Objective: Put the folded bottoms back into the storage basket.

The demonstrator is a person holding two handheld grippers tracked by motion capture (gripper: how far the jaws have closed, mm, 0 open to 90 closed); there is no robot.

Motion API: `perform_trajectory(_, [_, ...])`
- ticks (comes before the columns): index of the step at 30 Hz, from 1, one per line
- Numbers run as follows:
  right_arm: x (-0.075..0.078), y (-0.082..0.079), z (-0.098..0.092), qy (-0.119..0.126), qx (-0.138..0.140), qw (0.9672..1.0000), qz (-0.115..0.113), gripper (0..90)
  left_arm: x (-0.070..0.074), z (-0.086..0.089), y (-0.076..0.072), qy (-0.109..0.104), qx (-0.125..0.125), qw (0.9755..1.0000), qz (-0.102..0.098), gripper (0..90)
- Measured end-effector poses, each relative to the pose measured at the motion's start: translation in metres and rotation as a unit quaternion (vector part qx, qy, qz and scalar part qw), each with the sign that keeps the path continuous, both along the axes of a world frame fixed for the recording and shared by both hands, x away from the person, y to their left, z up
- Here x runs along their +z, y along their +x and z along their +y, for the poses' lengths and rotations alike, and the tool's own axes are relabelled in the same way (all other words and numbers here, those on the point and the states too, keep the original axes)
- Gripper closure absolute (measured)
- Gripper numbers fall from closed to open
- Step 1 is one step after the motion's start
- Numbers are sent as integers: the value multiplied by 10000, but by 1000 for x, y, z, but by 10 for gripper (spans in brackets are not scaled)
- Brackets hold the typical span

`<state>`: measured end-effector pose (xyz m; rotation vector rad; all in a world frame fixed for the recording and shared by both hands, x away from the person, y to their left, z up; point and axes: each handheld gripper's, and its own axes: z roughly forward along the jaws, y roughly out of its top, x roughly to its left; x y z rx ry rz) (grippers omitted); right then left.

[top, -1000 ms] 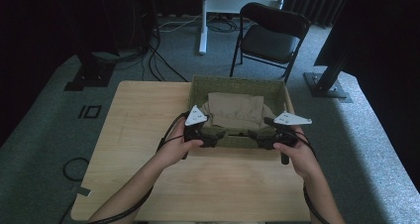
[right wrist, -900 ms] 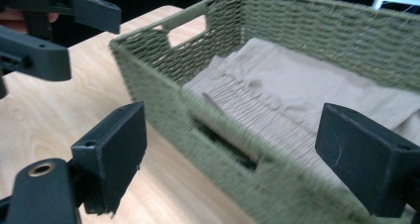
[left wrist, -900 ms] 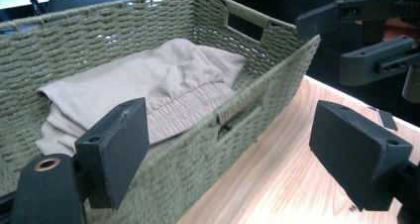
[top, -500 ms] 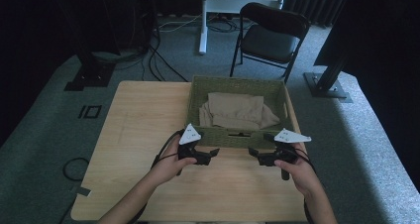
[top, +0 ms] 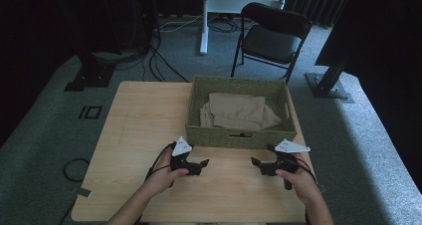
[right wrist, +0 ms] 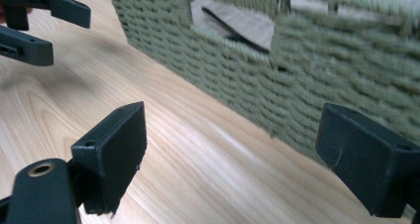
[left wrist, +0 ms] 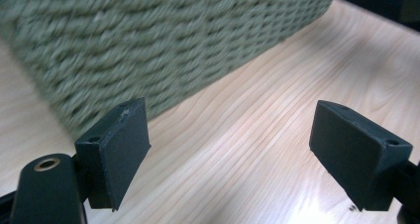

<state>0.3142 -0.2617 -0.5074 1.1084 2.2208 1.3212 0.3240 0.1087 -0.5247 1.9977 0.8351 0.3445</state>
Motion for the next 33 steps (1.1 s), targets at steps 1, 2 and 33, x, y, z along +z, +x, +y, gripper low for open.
perform_trajectory(1, [-3,0,-2,-77,-35,10000,-5,121,-2,2,0,31,22,10000,-11,168])
perform_trajectory(2, [-4,-1,-3,-117,-56,9999,-3,121,-5,5,0,61,70,10000,-16,168])
perform_trajectory(33, [-50,-19,-44,-912,-1041,9885,606,122,-27,54,-13,640,1289,9877,616,168])
